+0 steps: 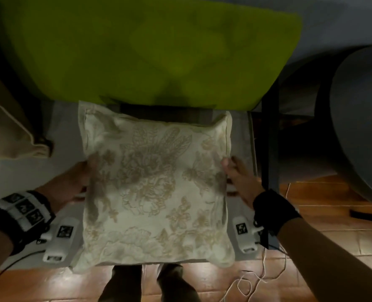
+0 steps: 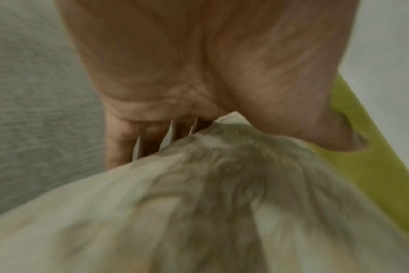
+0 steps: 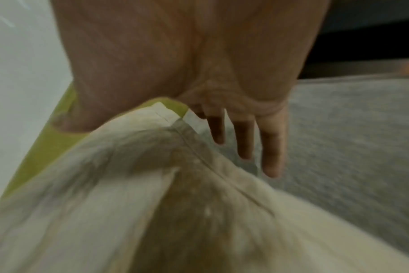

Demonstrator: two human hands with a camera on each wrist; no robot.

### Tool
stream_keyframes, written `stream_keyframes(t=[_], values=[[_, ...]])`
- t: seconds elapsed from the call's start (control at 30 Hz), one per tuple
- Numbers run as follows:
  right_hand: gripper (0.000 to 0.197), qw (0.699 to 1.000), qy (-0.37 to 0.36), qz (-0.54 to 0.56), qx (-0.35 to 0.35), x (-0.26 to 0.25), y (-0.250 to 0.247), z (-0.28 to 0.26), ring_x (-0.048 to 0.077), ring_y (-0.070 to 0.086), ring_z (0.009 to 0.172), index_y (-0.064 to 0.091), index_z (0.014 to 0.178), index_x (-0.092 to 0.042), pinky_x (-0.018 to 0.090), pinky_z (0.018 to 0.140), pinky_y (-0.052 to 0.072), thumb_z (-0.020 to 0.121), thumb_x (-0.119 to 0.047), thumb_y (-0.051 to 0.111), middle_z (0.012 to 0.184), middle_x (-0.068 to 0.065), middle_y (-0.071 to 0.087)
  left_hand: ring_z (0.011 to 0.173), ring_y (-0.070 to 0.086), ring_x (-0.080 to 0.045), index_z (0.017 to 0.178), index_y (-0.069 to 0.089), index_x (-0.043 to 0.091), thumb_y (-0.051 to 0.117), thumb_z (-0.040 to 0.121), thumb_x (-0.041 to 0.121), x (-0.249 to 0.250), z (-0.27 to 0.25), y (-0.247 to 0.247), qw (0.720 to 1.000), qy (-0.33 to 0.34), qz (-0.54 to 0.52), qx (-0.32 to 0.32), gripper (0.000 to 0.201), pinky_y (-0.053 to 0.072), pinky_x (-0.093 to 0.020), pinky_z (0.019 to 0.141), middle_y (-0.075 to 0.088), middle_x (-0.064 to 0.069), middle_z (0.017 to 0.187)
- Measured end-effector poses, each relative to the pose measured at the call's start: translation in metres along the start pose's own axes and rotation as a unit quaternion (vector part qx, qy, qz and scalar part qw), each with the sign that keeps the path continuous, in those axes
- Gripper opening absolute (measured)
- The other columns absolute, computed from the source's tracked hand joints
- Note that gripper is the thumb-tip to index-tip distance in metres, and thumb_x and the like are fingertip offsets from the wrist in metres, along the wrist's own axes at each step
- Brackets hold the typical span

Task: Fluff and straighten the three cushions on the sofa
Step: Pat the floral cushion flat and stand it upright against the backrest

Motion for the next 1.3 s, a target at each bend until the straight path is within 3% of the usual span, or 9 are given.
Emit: stream_keyframes(t=[0.07,0.13,0.2,0.33,0.43,0.6,0.77,1.0,1.3], values=[[0.098,0.996,0.021,-0.005,-0.081,0.010,0.016,-0.014,0.012,0.060,0.115,0.037,0.144,-0.044,0.040,0.083,0.056,0.062,-0.089,0.065,0.134,-0.018,0.055,0.113,0.055,-0.016,0.149,0.032,0.037,0.058,0.075,0.077,-0.011,-0.012,0.010,0.998,0.008,0.054,-0.016,0.088,0.049,-0.035,0.078,0.051,0.012,0.135],[0.092,0.996,0.020,0.029,-0.086,0.022,0.021,-0.016,0.011,0.063,0.114,0.043,0.142,-0.039,0.039,0.087,0.057,0.066,-0.081,0.073,0.133,-0.017,0.061,0.121,0.056,-0.016,0.149,0.034,0.035,0.070,0.054,0.084,-0.019,-0.015,0.012,0.995,0.052,0.077,-0.021,0.113,0.053,-0.041,0.089,0.054,0.012,0.139],[0.093,0.997,-0.012,0.061,-0.042,0.023,0.019,-0.019,0.007,0.068,0.111,0.048,0.139,-0.029,0.036,0.091,0.060,0.064,-0.074,0.081,0.134,-0.010,0.064,0.121,0.060,-0.020,0.145,0.043,0.033,0.078,0.048,0.080,-0.012,-0.020,0.012,0.992,0.106,0.059,-0.019,0.113,0.051,-0.047,0.100,0.061,0.009,0.136],[0.068,0.985,-0.126,0.104,0.065,-0.005,-0.005,-0.033,-0.002,0.072,0.093,0.055,0.121,-0.027,0.022,0.073,0.060,0.069,-0.059,0.084,0.118,-0.006,0.069,0.106,0.062,-0.011,0.130,0.050,0.032,0.088,0.058,0.055,0.024,-0.038,0.021,0.985,0.170,-0.020,0.027,0.085,0.051,-0.030,0.079,0.063,0.010,0.122],[0.077,0.955,-0.230,0.159,0.101,-0.039,-0.041,-0.035,0.014,0.071,0.107,0.050,0.126,-0.025,0.030,0.078,0.060,0.066,-0.046,0.092,0.121,-0.001,0.069,0.100,0.066,-0.004,0.119,0.051,0.034,0.097,0.027,0.050,0.066,-0.040,0.021,0.964,0.247,-0.068,0.077,0.104,0.055,-0.029,0.074,0.065,0.010,0.117],[0.119,0.936,-0.344,0.068,0.038,-0.109,-0.098,-0.030,0.004,0.057,0.129,0.031,0.149,-0.034,0.032,0.094,0.056,0.047,-0.027,0.091,0.140,-0.018,0.058,0.095,0.062,0.014,0.129,0.035,0.023,0.086,0.058,-0.012,0.146,-0.035,0.035,0.910,0.378,-0.121,0.119,0.094,0.053,-0.035,0.083,0.055,0.016,0.119],[0.128,0.927,-0.360,0.057,0.086,-0.128,-0.124,-0.018,0.009,0.055,0.131,0.033,0.144,-0.026,0.040,0.101,0.053,0.037,-0.039,0.103,0.135,-0.018,0.060,0.116,0.062,-0.010,0.132,0.035,0.022,0.100,0.041,0.023,0.181,-0.015,0.047,0.891,0.426,-0.130,0.085,0.111,0.054,-0.039,0.088,0.058,-0.001,0.130],[0.094,0.935,-0.332,0.059,0.109,-0.114,-0.117,0.016,0.009,0.063,0.118,0.045,0.122,-0.043,0.033,0.091,0.059,0.047,-0.030,0.101,0.124,-0.012,0.067,0.119,0.059,0.001,0.144,0.046,0.035,0.093,0.058,0.020,0.159,0.036,0.071,0.916,0.394,-0.059,0.043,0.099,0.053,-0.032,0.097,0.062,0.016,0.134],[0.144,0.963,-0.264,0.041,0.033,-0.081,-0.114,0.048,0.010,0.045,0.137,0.018,0.150,-0.052,0.045,0.109,0.047,0.036,-0.044,0.104,0.141,-0.023,0.046,0.124,0.054,-0.004,0.146,0.030,0.045,0.102,0.031,0.039,0.143,0.058,0.081,0.935,0.351,-0.055,-0.020,0.136,0.059,-0.031,0.083,0.051,0.017,0.142]])
Point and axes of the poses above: each hand's wrist, its own z-axis towards the middle knuckle, its own y-axis out of the palm, x = y × z, the point moved 3 cm from there along z, towards the middle knuckle
